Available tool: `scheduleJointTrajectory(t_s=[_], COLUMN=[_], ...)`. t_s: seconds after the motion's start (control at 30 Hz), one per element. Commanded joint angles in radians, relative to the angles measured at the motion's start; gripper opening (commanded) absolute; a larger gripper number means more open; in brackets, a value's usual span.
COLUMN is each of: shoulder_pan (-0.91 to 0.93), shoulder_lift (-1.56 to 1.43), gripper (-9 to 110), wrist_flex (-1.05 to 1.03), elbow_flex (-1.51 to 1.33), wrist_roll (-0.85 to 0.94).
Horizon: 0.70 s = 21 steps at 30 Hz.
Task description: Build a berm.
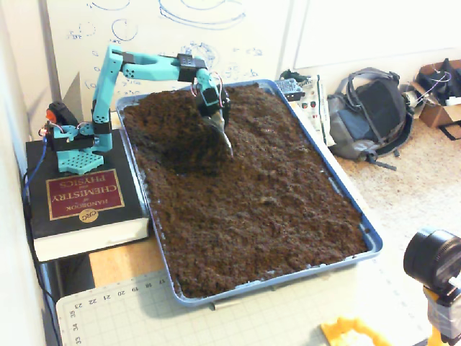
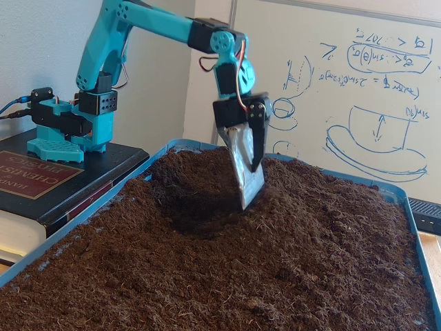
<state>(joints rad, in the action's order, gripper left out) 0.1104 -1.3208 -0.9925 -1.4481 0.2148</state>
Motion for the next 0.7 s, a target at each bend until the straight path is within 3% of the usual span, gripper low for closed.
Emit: scheduleJointTrajectory(t_s=[0.0, 0.23, 0.4, 0.67], shoulder_pan=[-0.031, -0.034, -0.035, -0.106], shoulder_lift=[-0.219, -0.321, -0.258, -0.152], gripper=[0, 0, 0, 0], wrist_flex=[-0.071, -0.015, 0.221, 0.529], elbow_flex=[0.081, 0.083, 0.083, 0.060], wrist_roll=[-0.009, -0.009, -0.026, -0.193])
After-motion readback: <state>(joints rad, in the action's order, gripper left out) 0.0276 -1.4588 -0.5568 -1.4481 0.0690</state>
